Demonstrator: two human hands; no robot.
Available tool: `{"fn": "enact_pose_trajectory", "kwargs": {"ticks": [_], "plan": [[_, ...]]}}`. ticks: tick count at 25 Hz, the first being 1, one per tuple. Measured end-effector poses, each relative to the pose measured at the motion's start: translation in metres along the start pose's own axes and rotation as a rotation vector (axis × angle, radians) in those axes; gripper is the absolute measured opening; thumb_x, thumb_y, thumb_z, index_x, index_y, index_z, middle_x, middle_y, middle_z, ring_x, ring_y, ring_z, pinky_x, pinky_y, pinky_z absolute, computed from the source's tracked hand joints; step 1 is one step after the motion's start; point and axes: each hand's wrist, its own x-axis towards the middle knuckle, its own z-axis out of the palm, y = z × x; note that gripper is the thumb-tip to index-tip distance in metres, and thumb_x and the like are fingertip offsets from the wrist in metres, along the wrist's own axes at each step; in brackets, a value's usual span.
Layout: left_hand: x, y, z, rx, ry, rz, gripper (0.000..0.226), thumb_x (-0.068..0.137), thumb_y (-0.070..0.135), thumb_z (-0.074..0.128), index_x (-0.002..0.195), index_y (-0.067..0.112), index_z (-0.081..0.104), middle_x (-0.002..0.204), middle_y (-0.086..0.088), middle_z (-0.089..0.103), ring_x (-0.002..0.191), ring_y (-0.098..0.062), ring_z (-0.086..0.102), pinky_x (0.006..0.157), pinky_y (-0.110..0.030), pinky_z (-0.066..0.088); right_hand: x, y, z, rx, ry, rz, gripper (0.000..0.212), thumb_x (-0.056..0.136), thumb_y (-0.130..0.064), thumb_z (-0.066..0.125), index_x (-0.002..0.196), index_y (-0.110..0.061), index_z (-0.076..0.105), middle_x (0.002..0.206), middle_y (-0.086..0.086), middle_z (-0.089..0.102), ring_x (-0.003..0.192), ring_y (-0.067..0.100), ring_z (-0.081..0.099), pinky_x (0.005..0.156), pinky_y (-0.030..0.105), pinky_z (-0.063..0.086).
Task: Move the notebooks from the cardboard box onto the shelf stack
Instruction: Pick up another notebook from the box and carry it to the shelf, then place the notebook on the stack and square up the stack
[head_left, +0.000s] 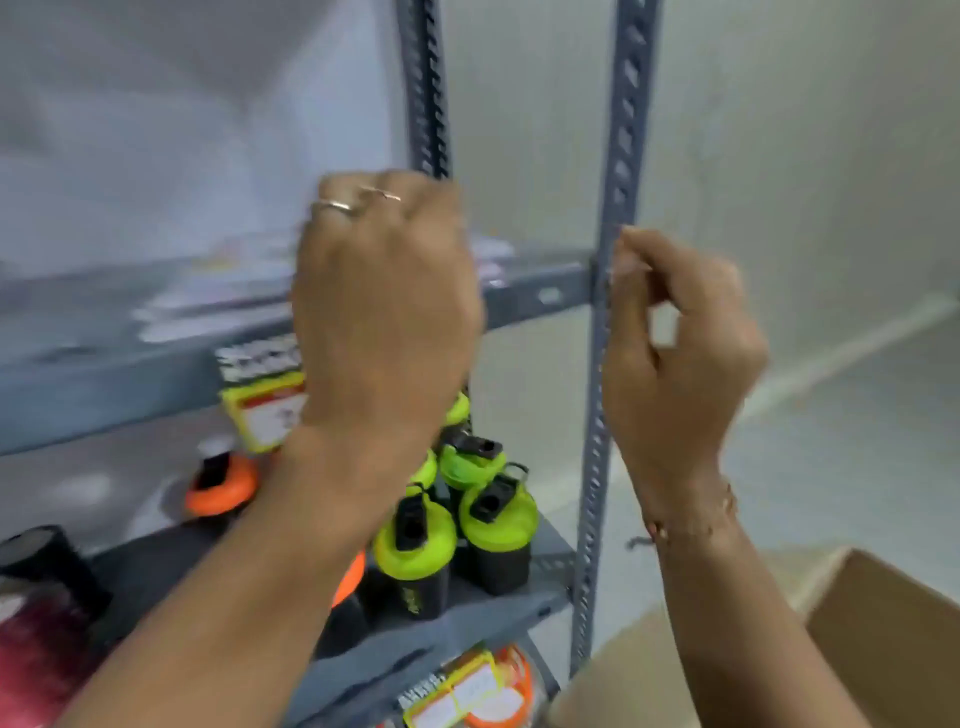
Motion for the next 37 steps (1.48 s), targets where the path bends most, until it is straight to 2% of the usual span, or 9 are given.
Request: {"fn": "enact_pose_trajectory", "kwargs": {"ticks": [2, 5, 9, 13, 16, 20, 27, 33, 37], "plan": [[-0.048, 0.076, 0.05, -0.391, -0.198, 0.108, 0.021, 0.082, 0.007, 0.057, 0.097, 0.009, 0.072, 0.094, -0.012, 0.074, 0.085, -0.034, 0.065, 0.079, -0.039, 0.044, -0.06, 0.056, -0.055, -0.059, 0.113, 0.191, 0.018, 0.092, -0.006, 0.053, 0.097, 0.003, 0.067, 0.088, 0.01, 0.066, 0.078, 0.017, 0.057, 0.078, 0.016, 0.043], [-0.154, 0.183, 0.12, -0.753, -0.964, -0.021, 0.024, 0.087, 0.012, 0.053, 0.102, 0.014, 0.07, 0.104, -0.009, 0.073, 0.096, -0.033, 0.066, 0.083, -0.037, 0.053, -0.182, 0.157, -0.151, -0.407, -0.029, 0.881, 0.021, 0.091, -0.008, 0.052, 0.106, -0.001, 0.065, 0.099, 0.011, 0.064, 0.093, 0.018, 0.056, 0.087, 0.008, 0.039], [-0.334, 0.277, 0.194, -0.609, -1.87, 0.096, 0.025, 0.09, 0.015, 0.046, 0.105, 0.007, 0.064, 0.116, -0.02, 0.066, 0.108, -0.036, 0.06, 0.087, -0.039, 0.05, -0.339, 0.227, -0.297, -0.989, -0.282, 1.724, 0.033, 0.087, -0.012, 0.054, 0.118, -0.001, 0.059, 0.121, 0.023, 0.063, 0.116, 0.039, 0.055, 0.1, 0.039, 0.044], [-0.504, 0.286, 0.223, -0.236, -2.204, 0.055, 0.041, 0.083, 0.014, 0.048, 0.124, 0.008, 0.054, 0.131, -0.018, 0.058, 0.119, -0.035, 0.056, 0.095, -0.039, 0.049, -0.426, 0.229, -0.349, -1.165, -0.437, 2.117, 0.071, 0.089, -0.031, 0.056, 0.144, -0.001, 0.023, 0.152, 0.021, 0.026, 0.141, 0.034, 0.025, 0.116, 0.04, 0.027], [-0.554, 0.289, 0.213, -0.137, -2.101, -0.122, 0.04, 0.085, 0.009, 0.048, 0.125, 0.005, 0.045, 0.133, -0.019, 0.048, 0.121, -0.038, 0.05, 0.098, -0.044, 0.046, -0.456, 0.23, -0.335, -1.199, -0.393, 2.076, 0.064, 0.096, -0.025, 0.045, 0.148, -0.007, 0.011, 0.157, 0.018, 0.008, 0.144, 0.034, 0.009, 0.117, 0.042, 0.019], [-0.552, 0.301, 0.215, -0.027, -1.958, -0.233, 0.042, 0.084, 0.007, 0.054, 0.125, 0.007, 0.045, 0.133, -0.02, 0.045, 0.12, -0.041, 0.047, 0.099, -0.048, 0.044, -0.458, 0.246, -0.331, -1.248, -0.128, 2.062, 0.063, 0.085, -0.028, 0.064, 0.135, -0.011, 0.031, 0.148, 0.015, 0.025, 0.134, 0.035, 0.025, 0.112, 0.045, 0.027], [-0.483, 0.291, 0.216, -0.178, -1.809, -0.045, 0.034, 0.086, -0.005, 0.042, 0.111, 0.0, 0.065, 0.12, -0.021, 0.062, 0.114, -0.038, 0.057, 0.094, -0.042, 0.049, -0.393, 0.244, -0.32, -1.026, 0.585, 2.025, 0.044, 0.079, -0.002, 0.058, 0.12, -0.011, 0.045, 0.131, 0.015, 0.049, 0.125, 0.035, 0.042, 0.106, 0.049, 0.028], [-0.336, 0.252, 0.153, -0.43, -1.348, -0.163, 0.031, 0.086, -0.004, 0.044, 0.111, 0.007, 0.058, 0.118, -0.014, 0.055, 0.109, -0.035, 0.053, 0.09, -0.042, 0.045, -0.266, 0.199, -0.248, -0.795, 0.61, 1.416, 0.034, 0.077, 0.005, 0.053, 0.081, -0.024, 0.036, 0.092, 0.007, 0.048, 0.094, 0.029, 0.054, 0.101, 0.044, 0.033], [-0.223, 0.171, 0.107, -0.54, -0.656, -0.277, 0.032, 0.081, -0.004, 0.059, 0.111, 0.006, 0.063, 0.1, -0.014, 0.063, 0.085, -0.032, 0.062, 0.077, -0.035, 0.049, -0.161, 0.131, -0.177, -0.312, 0.641, 0.89, 0.043, 0.078, 0.0, 0.064, 0.079, -0.029, 0.031, 0.083, -0.001, 0.045, 0.072, 0.013, 0.054, 0.073, 0.023, 0.049]]}}
